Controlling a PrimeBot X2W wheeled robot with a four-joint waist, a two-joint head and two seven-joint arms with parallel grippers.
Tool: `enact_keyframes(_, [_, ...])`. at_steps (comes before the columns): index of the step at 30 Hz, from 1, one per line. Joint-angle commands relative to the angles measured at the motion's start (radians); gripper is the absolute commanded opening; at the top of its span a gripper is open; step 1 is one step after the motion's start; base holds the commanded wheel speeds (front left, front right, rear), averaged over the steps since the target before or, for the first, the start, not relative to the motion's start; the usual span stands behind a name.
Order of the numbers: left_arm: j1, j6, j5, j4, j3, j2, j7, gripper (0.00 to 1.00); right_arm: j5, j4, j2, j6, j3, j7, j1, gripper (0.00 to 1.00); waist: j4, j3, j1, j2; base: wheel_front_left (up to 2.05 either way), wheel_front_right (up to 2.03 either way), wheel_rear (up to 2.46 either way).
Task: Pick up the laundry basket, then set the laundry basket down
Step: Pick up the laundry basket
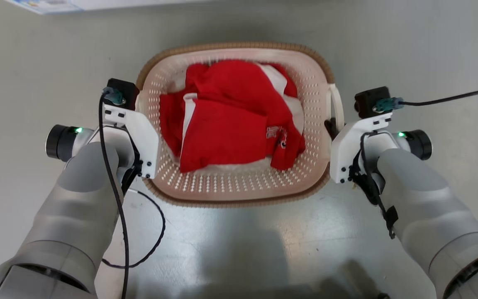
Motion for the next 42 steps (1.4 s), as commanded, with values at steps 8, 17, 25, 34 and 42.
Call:
enact_keyframes(8, [0.092,-0.022,-0.013,-0.006,-0.016,0.038,0.098,0.00,0.061,-0.071,0.013,0.000,0.088,0.110,0.107,0.00,-0.022,-0.179,0.0000,0.0000,0.00,0.00,0.00])
enact_keyframes(17, [0.198,-0.032,-0.052,-0.006,-0.040,0.016,0.187,0.00,0.132,-0.116,0.001,0.000,0.163,0.228,0.186,0.00,-0.035,-0.382,0.0000,0.0000,0.00,0.00,0.00])
enact_keyframes(25, [0.319,-0.032,-0.109,-0.029,-0.091,-0.002,0.248,0.00,0.194,-0.140,-0.010,0.000,0.225,0.298,0.273,0.00,-0.042,-0.570,0.0000,0.0000,0.00,0.00,0.00])
enact_keyframes(34, [0.434,-0.032,-0.178,-0.077,-0.158,-0.008,0.302,0.00,0.249,-0.157,-0.021,0.000,0.291,0.377,0.346,0.00,-0.042,-0.752,0.0000,0.0000,0.00,0.00,0.00])
enact_keyframes(42, [0.481,-0.033,-0.235,-0.113,-0.211,0.011,0.334,0.00,0.285,-0.170,-0.022,0.000,0.333,0.412,0.371,0.00,-0.052,-0.832,0.0000,0.0000,0.00,0.00,0.00])
